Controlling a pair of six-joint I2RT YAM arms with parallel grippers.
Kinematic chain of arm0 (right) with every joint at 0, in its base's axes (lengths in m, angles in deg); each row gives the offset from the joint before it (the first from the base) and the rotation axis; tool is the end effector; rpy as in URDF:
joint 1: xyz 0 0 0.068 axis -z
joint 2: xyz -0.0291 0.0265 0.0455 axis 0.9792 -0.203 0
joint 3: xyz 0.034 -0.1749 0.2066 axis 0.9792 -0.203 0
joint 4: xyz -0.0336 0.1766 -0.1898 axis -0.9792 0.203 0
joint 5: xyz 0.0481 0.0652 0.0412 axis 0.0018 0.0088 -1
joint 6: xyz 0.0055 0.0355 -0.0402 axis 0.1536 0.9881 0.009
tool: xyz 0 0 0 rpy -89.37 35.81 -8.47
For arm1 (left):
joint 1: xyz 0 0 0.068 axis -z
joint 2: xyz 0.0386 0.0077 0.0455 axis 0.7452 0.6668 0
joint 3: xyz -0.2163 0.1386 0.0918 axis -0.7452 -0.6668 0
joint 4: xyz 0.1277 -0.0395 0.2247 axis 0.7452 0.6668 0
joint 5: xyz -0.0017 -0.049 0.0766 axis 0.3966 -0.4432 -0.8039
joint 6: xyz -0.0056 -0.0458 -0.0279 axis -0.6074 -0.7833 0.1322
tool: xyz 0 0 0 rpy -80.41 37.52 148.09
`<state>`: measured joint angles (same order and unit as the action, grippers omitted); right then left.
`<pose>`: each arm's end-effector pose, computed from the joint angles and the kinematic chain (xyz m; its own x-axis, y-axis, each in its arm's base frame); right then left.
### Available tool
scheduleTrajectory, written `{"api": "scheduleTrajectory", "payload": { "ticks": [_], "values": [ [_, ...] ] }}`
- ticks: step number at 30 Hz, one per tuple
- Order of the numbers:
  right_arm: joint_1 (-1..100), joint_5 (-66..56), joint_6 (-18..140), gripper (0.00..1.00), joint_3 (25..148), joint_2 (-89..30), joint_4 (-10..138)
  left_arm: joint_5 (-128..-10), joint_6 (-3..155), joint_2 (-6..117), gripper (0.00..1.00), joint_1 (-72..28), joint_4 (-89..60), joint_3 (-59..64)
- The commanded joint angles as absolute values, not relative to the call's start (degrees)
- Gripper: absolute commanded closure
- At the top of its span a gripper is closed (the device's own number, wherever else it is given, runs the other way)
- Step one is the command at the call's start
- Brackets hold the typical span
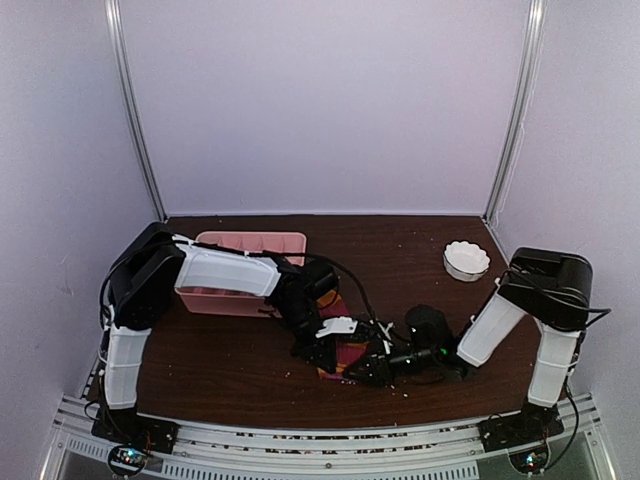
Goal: Roll the socks
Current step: Roll the sock.
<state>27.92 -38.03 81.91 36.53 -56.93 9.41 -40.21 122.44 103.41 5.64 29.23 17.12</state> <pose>0.1613 0.2312 0.0788 -0.7168 -0.3139 -0.6226 -0.6922 0.2128 0.6896 0.2294 -0.3499 0.1326 -0.0732 0.8678 -0.4915 0.9157 -0.1368 -0.3780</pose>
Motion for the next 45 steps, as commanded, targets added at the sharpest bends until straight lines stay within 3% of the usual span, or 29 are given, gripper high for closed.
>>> {"api": "scheduleTrajectory", "payload": {
  "ticks": [1,2,3,4,14,18,21,25,32,36,45],
  "values": [
    [26.7,-29.3,79.5,0.71,30.1,-54.4,19.6,-41.6,119.5,108.3,0.94,4.8,35.9,20.7],
    [26.5,-27.9,78.7,0.31,29.3,-52.6,19.7,-40.9,119.7,109.1,0.94,4.8,37.1,21.5],
    [26.1,-26.3,78.0,0.04,28.3,-50.7,19.6,-40.4,119.8,109.6,0.94,4.6,38.2,22.2],
    [25.8,-24.6,77.2,0.00,27.3,-48.6,19.8,-39.8,119.9,110.0,0.94,4.4,39.4,23.1],
    [24.0,1.8,73.2,0.00,19.2,-25.0,22.4,-31.0,121.6,113.3,0.94,2.4,51.3,28.8],
    [24.0,11.4,76.2,0.00,15.1,-15.6,16.3,-29.7,123.0,113.6,0.94,2.5,54.8,29.4],
    [24.4,15.7,81.7,0.01,13.6,-13.8,13.0,-30.5,122.5,115.3,0.93,2.5,56.4,31.5],
    [23.0,9.4,69.6,0.01,18.6,-13.7,21.8,-31.3,119.6,119.5,0.93,2.4,59.1,36.8],
    [6.5,14.3,49.4,0.01,25.1,-22.3,32.2,-35.8,116.7,124.1,0.93,2.2,62.4,43.3],
    [2.5,11.7,43.7,0.16,30.0,-30.3,32.9,-37.5,116.2,125.4,0.93,2.2,62.7,44.9],
    [3.6,8.4,29.2,0.51,45.2,-44.6,41.8,-39.1,115.7,126.0,0.92,2.2,62.3,46.0]
  ]
}}
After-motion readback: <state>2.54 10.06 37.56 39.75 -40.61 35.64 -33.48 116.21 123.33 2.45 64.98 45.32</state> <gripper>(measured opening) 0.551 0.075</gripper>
